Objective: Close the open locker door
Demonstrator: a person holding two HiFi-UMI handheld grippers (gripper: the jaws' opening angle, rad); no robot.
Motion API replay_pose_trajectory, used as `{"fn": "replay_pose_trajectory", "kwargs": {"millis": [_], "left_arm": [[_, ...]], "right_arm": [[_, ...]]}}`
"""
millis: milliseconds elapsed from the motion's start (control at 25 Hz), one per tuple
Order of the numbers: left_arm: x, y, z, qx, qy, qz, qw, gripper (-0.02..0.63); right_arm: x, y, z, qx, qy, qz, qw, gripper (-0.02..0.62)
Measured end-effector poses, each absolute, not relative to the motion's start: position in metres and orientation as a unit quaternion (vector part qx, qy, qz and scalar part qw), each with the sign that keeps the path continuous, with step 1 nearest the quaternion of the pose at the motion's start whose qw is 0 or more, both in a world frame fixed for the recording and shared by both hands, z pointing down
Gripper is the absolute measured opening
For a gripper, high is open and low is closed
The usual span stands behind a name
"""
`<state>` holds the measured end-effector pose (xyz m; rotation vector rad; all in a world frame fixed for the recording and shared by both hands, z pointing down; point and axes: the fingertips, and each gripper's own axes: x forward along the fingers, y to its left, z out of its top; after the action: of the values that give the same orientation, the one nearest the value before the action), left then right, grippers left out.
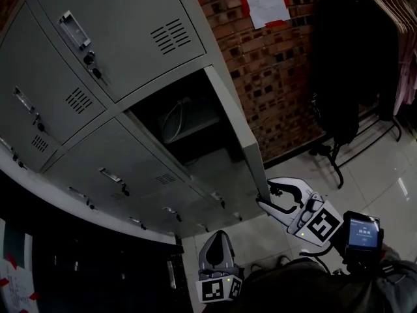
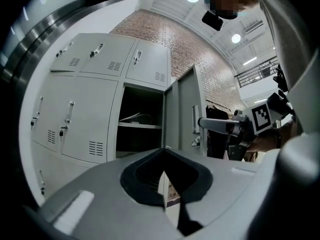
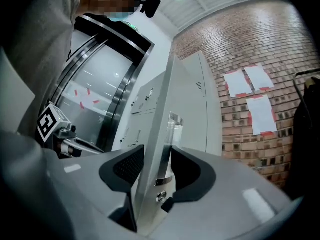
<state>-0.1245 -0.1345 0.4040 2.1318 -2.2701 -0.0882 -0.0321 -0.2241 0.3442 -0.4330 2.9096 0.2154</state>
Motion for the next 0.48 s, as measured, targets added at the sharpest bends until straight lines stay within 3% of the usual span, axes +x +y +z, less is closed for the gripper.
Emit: {"fn": "replay_pose_trajectory", "kwargs": {"millis": [480], "left_arm": [[-0.192, -0.125, 0.403, 0.678, -0.734, -0.031, 0.006, 0.002]], "right_arm": [[-0.103, -0.202, 0.341, -0.131, 0.983, 0.066, 0.11, 0.164]]}}
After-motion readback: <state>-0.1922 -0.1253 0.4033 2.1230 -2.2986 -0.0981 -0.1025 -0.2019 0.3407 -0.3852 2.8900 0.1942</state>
